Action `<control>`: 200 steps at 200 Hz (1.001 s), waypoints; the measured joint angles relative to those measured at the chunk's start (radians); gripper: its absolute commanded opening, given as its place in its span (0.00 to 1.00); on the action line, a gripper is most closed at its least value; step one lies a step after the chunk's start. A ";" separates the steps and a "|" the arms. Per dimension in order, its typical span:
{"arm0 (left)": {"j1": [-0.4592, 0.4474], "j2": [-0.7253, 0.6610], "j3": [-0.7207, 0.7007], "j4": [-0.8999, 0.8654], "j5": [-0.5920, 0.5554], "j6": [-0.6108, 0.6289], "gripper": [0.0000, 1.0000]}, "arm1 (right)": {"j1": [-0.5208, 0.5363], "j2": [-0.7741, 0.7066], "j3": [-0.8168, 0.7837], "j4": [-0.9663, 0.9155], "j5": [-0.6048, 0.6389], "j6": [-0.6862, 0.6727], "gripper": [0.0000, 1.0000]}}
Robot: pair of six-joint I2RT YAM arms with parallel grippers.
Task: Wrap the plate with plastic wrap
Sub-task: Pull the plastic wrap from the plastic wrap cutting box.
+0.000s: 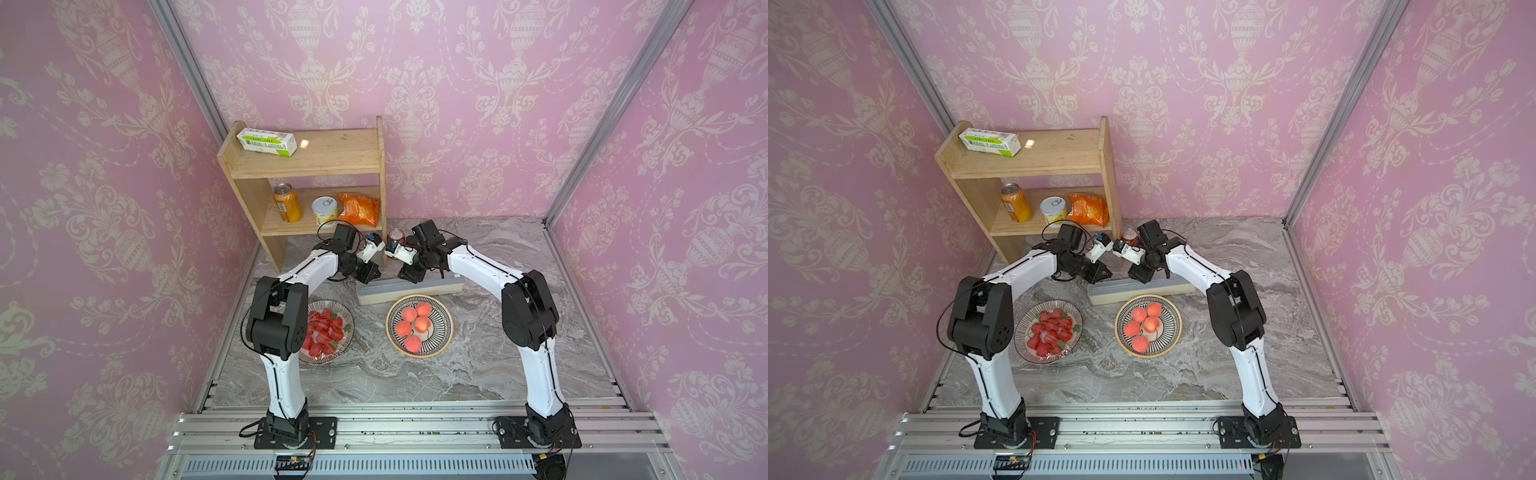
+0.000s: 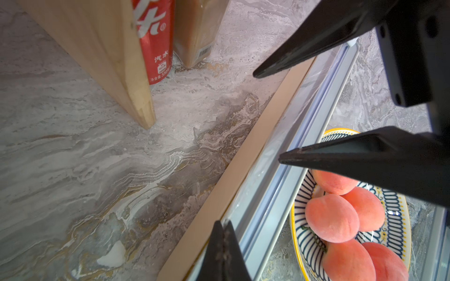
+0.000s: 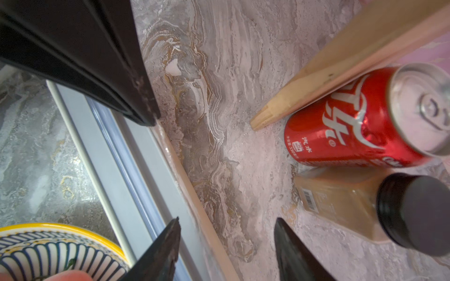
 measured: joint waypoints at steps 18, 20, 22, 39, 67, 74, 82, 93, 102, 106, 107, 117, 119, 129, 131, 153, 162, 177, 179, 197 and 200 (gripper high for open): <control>0.000 -0.006 -0.003 0.002 0.000 0.000 0.00 | -0.003 0.000 -0.005 -0.002 0.017 -0.015 0.60; 0.000 -0.006 -0.003 0.001 0.000 0.000 0.00 | -0.003 0.000 -0.006 -0.001 0.019 -0.016 0.59; 0.000 -0.007 -0.003 0.002 0.000 0.000 0.00 | -0.003 0.000 -0.006 -0.001 0.020 -0.018 0.59; 0.000 -0.007 -0.003 0.006 0.000 0.000 0.00 | -0.005 0.000 -0.014 -0.005 0.029 -0.037 0.58; 0.005 -0.011 -0.009 0.014 0.000 0.000 0.00 | -0.016 0.000 -0.027 -0.017 0.046 -0.064 0.56; 0.005 -0.013 -0.011 0.016 0.000 0.000 0.00 | -0.021 0.000 -0.027 -0.018 0.047 -0.068 0.54; 0.005 -0.014 -0.013 0.017 0.000 -0.001 0.00 | -0.026 0.000 -0.029 -0.018 0.047 -0.074 0.52; 0.005 -0.018 -0.016 0.018 -0.001 -0.001 0.00 | -0.037 0.000 -0.030 -0.019 0.046 -0.088 0.52; 0.005 -0.020 -0.016 0.018 -0.001 -0.001 0.00 | -0.044 0.000 -0.030 -0.023 0.045 -0.093 0.51; 0.005 -0.020 -0.016 0.018 -0.001 -0.001 0.00 | -0.048 0.000 -0.030 -0.026 0.045 -0.097 0.50; 0.005 -0.020 -0.016 0.018 -0.001 -0.001 0.00 | -0.048 0.000 -0.030 -0.026 0.044 -0.097 0.50; 0.005 -0.021 -0.016 0.018 -0.002 -0.001 0.00 | -0.056 -0.002 -0.030 -0.033 0.043 -0.108 0.47; 0.005 -0.021 -0.016 0.018 -0.002 -0.001 0.00 | -0.059 -0.002 -0.030 -0.035 0.043 -0.110 0.46; 0.005 -0.021 -0.016 0.021 -0.005 -0.001 0.00 | -0.066 -0.005 -0.032 -0.044 0.043 -0.117 0.43; 0.005 -0.021 -0.016 0.021 -0.005 -0.001 0.00 | -0.069 -0.005 -0.034 -0.045 0.043 -0.121 0.43; 0.005 -0.025 -0.016 0.023 -0.015 -0.001 0.00 | -0.089 -0.016 -0.042 -0.070 0.043 -0.138 0.42; 0.005 -0.026 -0.016 0.023 -0.018 -0.001 0.00 | -0.097 -0.022 -0.050 -0.072 0.044 -0.145 0.42; 0.005 -0.026 -0.016 0.024 -0.019 -0.001 0.00 | -0.113 -0.033 -0.063 -0.079 0.052 -0.159 0.41; 0.005 -0.026 -0.016 0.024 -0.019 -0.001 0.00 | -0.115 -0.034 -0.065 -0.079 0.054 -0.161 0.41; 0.005 -0.026 -0.016 0.025 -0.019 -0.001 0.00 | -0.133 -0.046 -0.079 -0.087 0.067 -0.172 0.41; 0.005 -0.026 -0.016 0.025 -0.019 -0.001 0.00 | -0.135 -0.048 -0.082 -0.087 0.069 -0.173 0.40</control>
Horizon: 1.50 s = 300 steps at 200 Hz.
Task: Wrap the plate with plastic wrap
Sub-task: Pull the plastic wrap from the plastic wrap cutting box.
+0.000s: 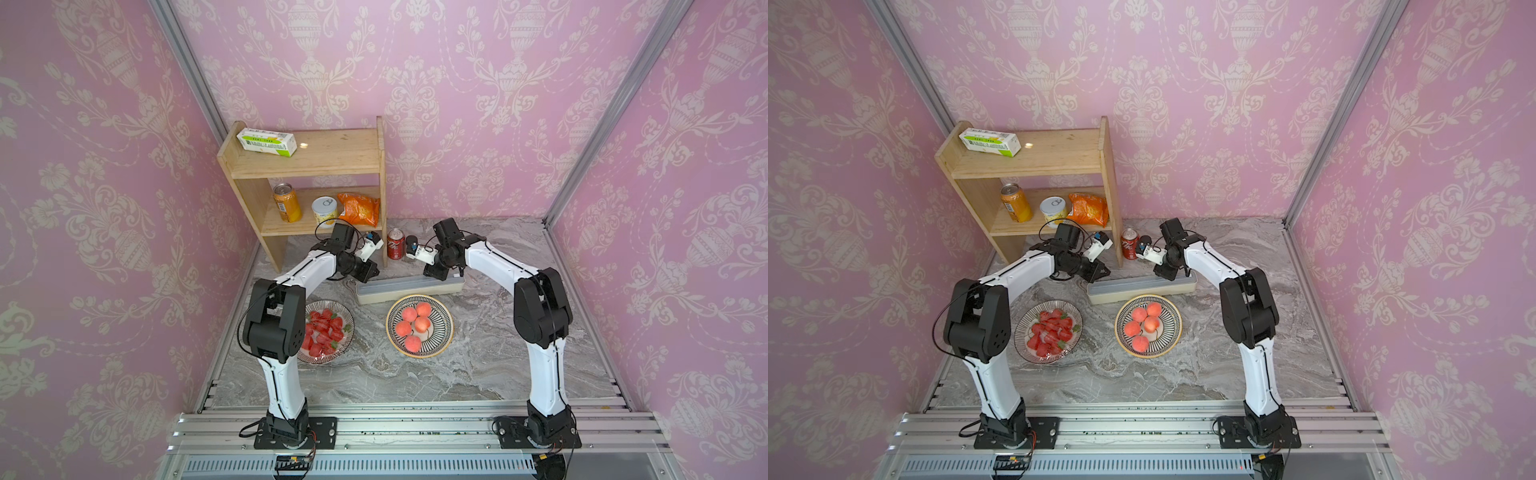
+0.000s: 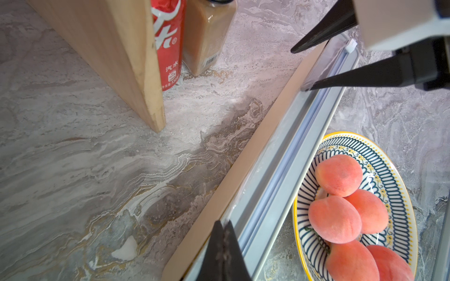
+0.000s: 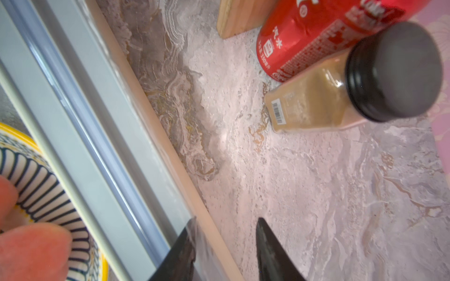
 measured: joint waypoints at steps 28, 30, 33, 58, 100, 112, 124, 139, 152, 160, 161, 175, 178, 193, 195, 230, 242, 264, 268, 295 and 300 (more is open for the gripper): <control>0.000 0.000 0.000 0.000 -0.001 -0.001 0.00 | -0.022 -0.018 -0.021 -0.005 0.023 -0.018 0.37; 0.000 0.000 0.000 0.000 -0.001 -0.001 0.00 | -0.024 -0.019 -0.023 -0.006 0.024 -0.020 0.37; 0.000 0.000 0.000 0.000 -0.001 -0.001 0.00 | -0.026 -0.021 -0.024 -0.007 0.027 -0.021 0.37; 0.000 0.000 0.000 0.000 -0.003 -0.001 0.00 | -0.044 -0.033 -0.038 -0.012 0.038 -0.026 0.37; 0.000 0.000 0.000 0.001 -0.004 -0.002 0.00 | -0.057 -0.034 -0.039 -0.025 0.022 -0.029 0.35; 0.000 0.000 0.000 0.000 -0.004 -0.002 0.00 | -0.058 -0.034 -0.037 -0.029 0.014 -0.029 0.33; 0.000 0.000 0.000 0.001 -0.004 -0.002 0.00 | -0.058 -0.033 -0.032 -0.043 0.008 -0.029 0.29; 0.000 0.000 0.000 0.001 -0.007 -0.002 0.00 | -0.058 -0.025 -0.018 -0.067 -0.003 -0.030 0.22; 0.000 -0.001 0.000 0.001 -0.008 -0.002 0.00 | -0.058 -0.019 -0.006 -0.086 -0.017 -0.032 0.11; 0.000 -0.003 0.000 0.001 -0.010 -0.002 0.00 | -0.058 -0.018 -0.004 -0.098 -0.026 -0.033 0.03; 0.000 -0.004 0.000 0.001 -0.011 -0.002 0.00 | -0.058 -0.018 -0.003 -0.102 -0.026 -0.025 0.02; 0.000 -0.008 -0.002 0.001 -0.013 -0.002 0.00 | -0.058 -0.018 0.000 -0.113 -0.031 -0.028 0.00; 0.000 -0.010 -0.003 0.001 -0.015 -0.002 0.00 | -0.058 -0.018 0.000 -0.114 -0.032 -0.029 0.00; 0.000 -0.017 -0.011 0.003 -0.018 -0.002 0.00 | -0.058 -0.018 0.001 -0.116 -0.034 -0.029 0.00; 0.000 -0.018 -0.012 0.003 -0.019 -0.002 0.00 | -0.058 -0.018 0.001 -0.116 -0.034 -0.029 0.00; 0.000 -0.031 -0.018 0.004 -0.022 -0.002 0.00 | -0.059 -0.032 -0.005 -0.120 -0.034 -0.025 0.00; 0.000 -0.037 -0.018 0.004 -0.023 -0.002 0.00 | -0.059 -0.041 -0.005 -0.127 -0.034 -0.025 0.00; 0.000 -0.052 -0.018 0.004 -0.023 -0.003 0.00 | -0.059 -0.068 -0.005 -0.148 -0.034 -0.025 0.00; 0.000 -0.056 -0.018 0.004 -0.023 -0.003 0.00 | -0.059 -0.074 -0.005 -0.151 -0.034 -0.025 0.00; 0.000 -0.078 -0.018 0.005 -0.023 -0.007 0.00 | -0.059 -0.114 -0.005 -0.170 -0.034 -0.026 0.00; 0.000 -0.082 -0.018 0.006 -0.022 -0.008 0.00 | -0.059 -0.121 -0.005 -0.172 -0.034 -0.026 0.00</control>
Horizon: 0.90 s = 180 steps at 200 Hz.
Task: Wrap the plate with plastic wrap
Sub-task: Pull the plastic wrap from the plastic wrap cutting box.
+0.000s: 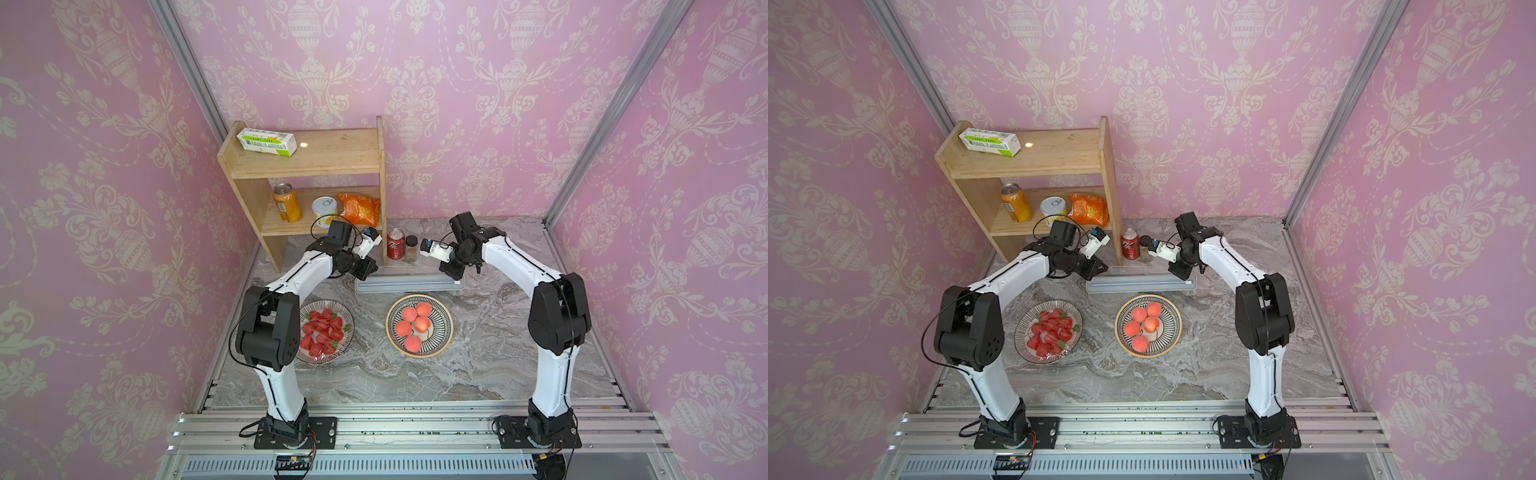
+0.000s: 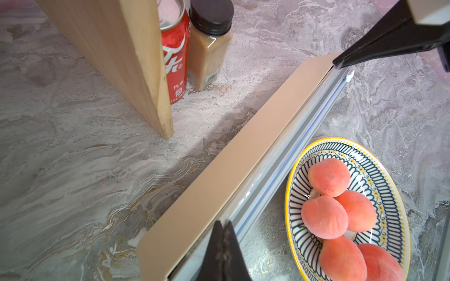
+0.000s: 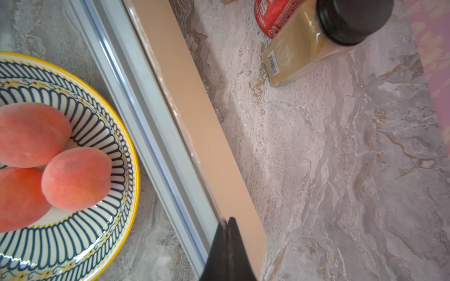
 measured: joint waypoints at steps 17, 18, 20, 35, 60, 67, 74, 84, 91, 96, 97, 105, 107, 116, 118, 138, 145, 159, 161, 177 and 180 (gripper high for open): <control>0.000 -0.010 0.000 0.006 0.000 -0.007 0.00 | 0.000 -0.020 0.000 -0.008 0.000 0.000 0.00; 0.000 -0.010 0.000 0.006 0.000 -0.008 0.00 | 0.000 -0.021 0.000 -0.009 0.000 0.000 0.00; 0.000 -0.012 0.000 0.006 0.000 -0.010 0.00 | 0.000 -0.024 0.000 -0.010 0.000 0.000 0.00; 0.000 -0.019 0.000 0.013 0.001 -0.014 0.00 | 0.000 -0.033 0.000 -0.012 0.000 0.000 0.00; 0.000 -0.027 0.000 0.013 0.000 -0.017 0.00 | -0.001 -0.046 0.000 -0.014 0.000 0.000 0.00; 0.000 -0.029 0.000 0.013 0.000 -0.017 0.00 | -0.001 -0.050 0.000 -0.015 0.000 0.000 0.00; 0.000 -0.030 0.000 0.013 0.001 -0.017 0.00 | -0.001 -0.055 0.000 -0.017 0.000 0.000 0.00; 0.000 -0.031 0.000 0.013 0.001 -0.017 0.00 | -0.001 -0.061 0.000 -0.021 0.000 0.000 0.00; 0.000 -0.032 0.000 0.013 0.001 -0.017 0.00 | -0.001 -0.065 0.000 -0.023 0.000 0.000 0.00; 0.000 -0.034 0.000 0.013 0.001 -0.017 0.00 | -0.001 -0.068 0.000 -0.023 0.000 0.000 0.00; 0.000 -0.034 0.000 0.013 0.001 -0.017 0.00 | -0.001 -0.068 0.000 -0.024 0.000 0.000 0.00; 0.000 -0.035 0.000 0.014 0.001 -0.018 0.00 | -0.001 -0.071 0.000 -0.028 0.000 0.000 0.00; 0.000 -0.035 0.000 0.015 0.001 -0.018 0.00 | -0.001 -0.072 0.000 -0.029 0.000 0.000 0.00; 0.000 -0.035 0.000 0.019 0.001 -0.018 0.00 | -0.001 -0.074 0.000 -0.034 0.000 0.000 0.00; 0.000 -0.035 0.000 0.020 0.001 -0.018 0.00 | -0.001 -0.074 0.000 -0.035 0.000 0.000 0.00; 0.000 -0.036 0.000 0.023 0.001 -0.018 0.00 | -0.001 -0.075 0.005 -0.041 0.000 0.000 0.00; 0.000 -0.036 0.000 0.023 0.001 -0.018 0.00 | -0.001 -0.075 0.010 -0.045 0.001 0.000 0.00; 0.000 -0.036 0.000 0.025 0.001 -0.018 0.00 | -0.001 -0.075 0.022 -0.052 0.004 0.000 0.00; 0.000 -0.037 0.000 0.025 0.001 -0.018 0.00 | -0.001 -0.075 0.024 -0.054 0.004 0.000 0.00; 0.000 -0.042 0.000 0.026 0.001 -0.021 0.00 | -0.001 -0.075 0.038 -0.064 0.007 0.000 0.00; 0.000 -0.044 0.000 0.026 0.001 -0.021 0.00 | -0.001 -0.076 0.040 -0.065 0.008 0.000 0.00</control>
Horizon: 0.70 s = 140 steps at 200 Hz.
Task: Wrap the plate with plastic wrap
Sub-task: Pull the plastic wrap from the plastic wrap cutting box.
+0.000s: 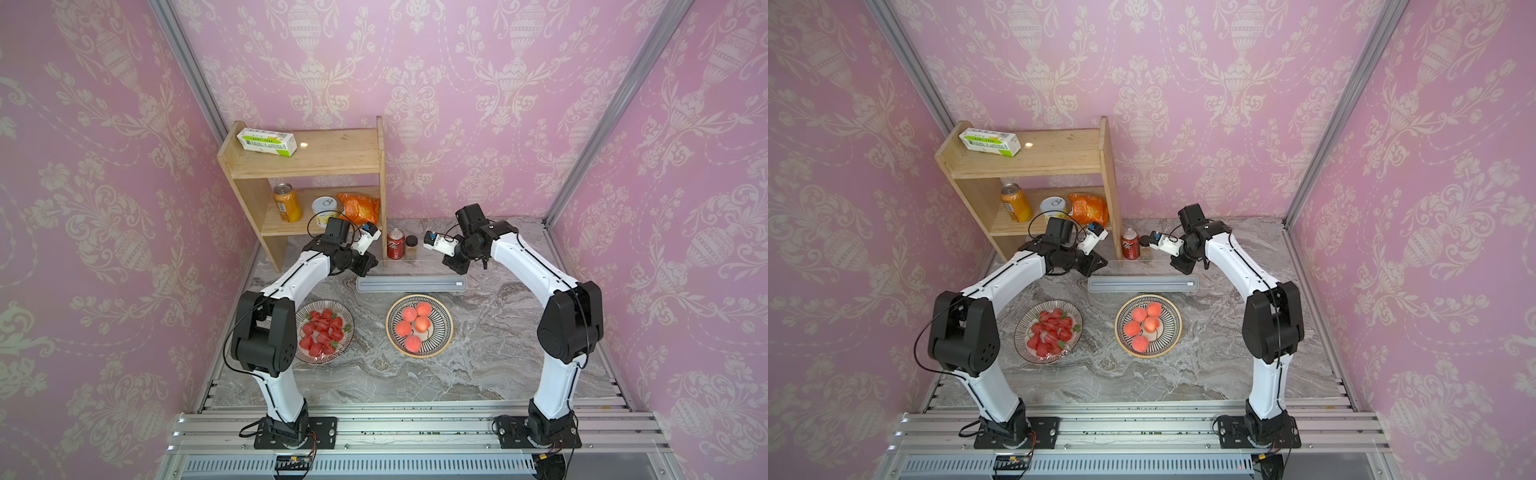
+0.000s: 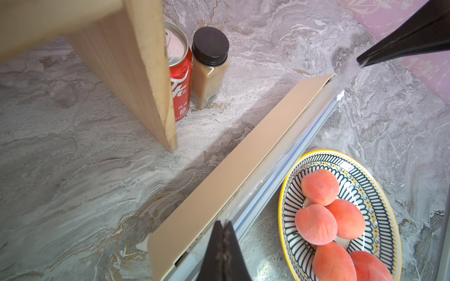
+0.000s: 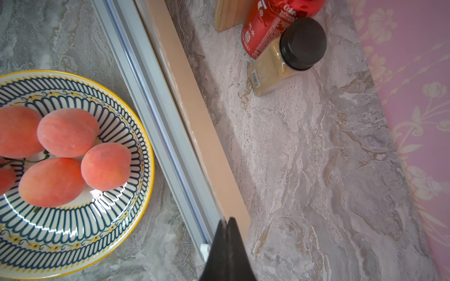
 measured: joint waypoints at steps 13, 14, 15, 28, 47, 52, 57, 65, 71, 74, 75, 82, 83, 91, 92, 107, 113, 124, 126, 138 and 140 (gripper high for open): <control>0.000 -0.009 0.000 0.001 0.002 -0.001 0.00 | 0.000 0.000 0.008 -0.004 0.002 0.000 0.00; 0.000 -0.010 0.000 0.002 0.003 -0.001 0.00 | 0.000 0.000 0.009 -0.004 0.003 0.000 0.00; 0.000 -0.010 0.000 0.002 0.003 -0.001 0.00 | 0.000 0.000 0.010 -0.005 0.003 0.000 0.00; 0.000 -0.019 0.000 0.002 0.003 -0.005 0.00 | 0.000 0.000 0.018 -0.008 0.004 0.000 0.00; 0.000 -0.025 0.006 0.002 0.003 -0.013 0.00 | 0.000 0.000 0.036 -0.013 0.012 0.000 0.00; 0.000 -0.026 0.009 0.002 0.003 -0.016 0.00 | 0.000 0.000 0.042 -0.016 0.014 0.000 0.00; 0.000 -0.026 0.011 0.002 0.003 -0.018 0.00 | 0.000 0.000 0.048 -0.018 0.018 0.000 0.00; 0.000 -0.027 0.014 0.002 0.003 -0.022 0.00 | 0.000 -0.002 0.058 -0.024 0.019 0.000 0.00; 0.000 -0.030 0.014 0.003 0.003 -0.023 0.00 | 0.000 -0.003 0.064 -0.027 0.021 0.000 0.00; 0.000 -0.032 0.014 0.002 0.003 -0.024 0.00 | 0.000 -0.004 0.067 -0.028 0.022 0.000 0.00; 0.000 -0.032 0.014 0.002 0.003 -0.024 0.00 | 0.000 -0.005 0.068 -0.029 0.022 0.000 0.00; 0.000 -0.036 0.015 0.002 0.003 -0.027 0.00 | 0.000 -0.008 0.075 -0.034 0.023 0.000 0.00; 0.000 -0.037 0.016 0.002 0.003 -0.027 0.00 | 0.000 -0.008 0.076 -0.034 0.023 0.000 0.00; 0.000 -0.040 0.019 0.002 0.003 -0.031 0.00 | 0.000 -0.014 0.083 -0.038 0.026 0.000 0.00; 0.000 -0.040 0.020 0.002 0.003 -0.031 0.00 | 0.000 -0.014 0.084 -0.039 0.026 0.000 0.00; 0.000 -0.044 0.031 0.002 0.003 -0.034 0.00 | 0.000 -0.021 0.102 -0.047 0.028 0.000 0.00; 0.000 -0.048 0.034 0.002 0.003 -0.036 0.00 | 0.000 -0.023 0.110 -0.051 0.029 0.000 0.00; 0.000 -0.056 0.037 0.002 0.003 -0.042 0.00 | 0.000 -0.028 0.120 -0.054 0.030 0.000 0.00; 0.000 -0.056 0.037 0.002 0.003 -0.042 0.00 | 0.000 -0.029 0.121 -0.055 0.030 0.000 0.00; 0.000 -0.063 0.043 0.003 0.004 -0.047 0.00 | 0.000 -0.038 0.123 -0.055 0.031 0.000 0.00; 0.000 -0.063 0.044 0.003 0.004 -0.048 0.00 | 0.000 -0.040 0.123 -0.055 0.030 0.000 0.00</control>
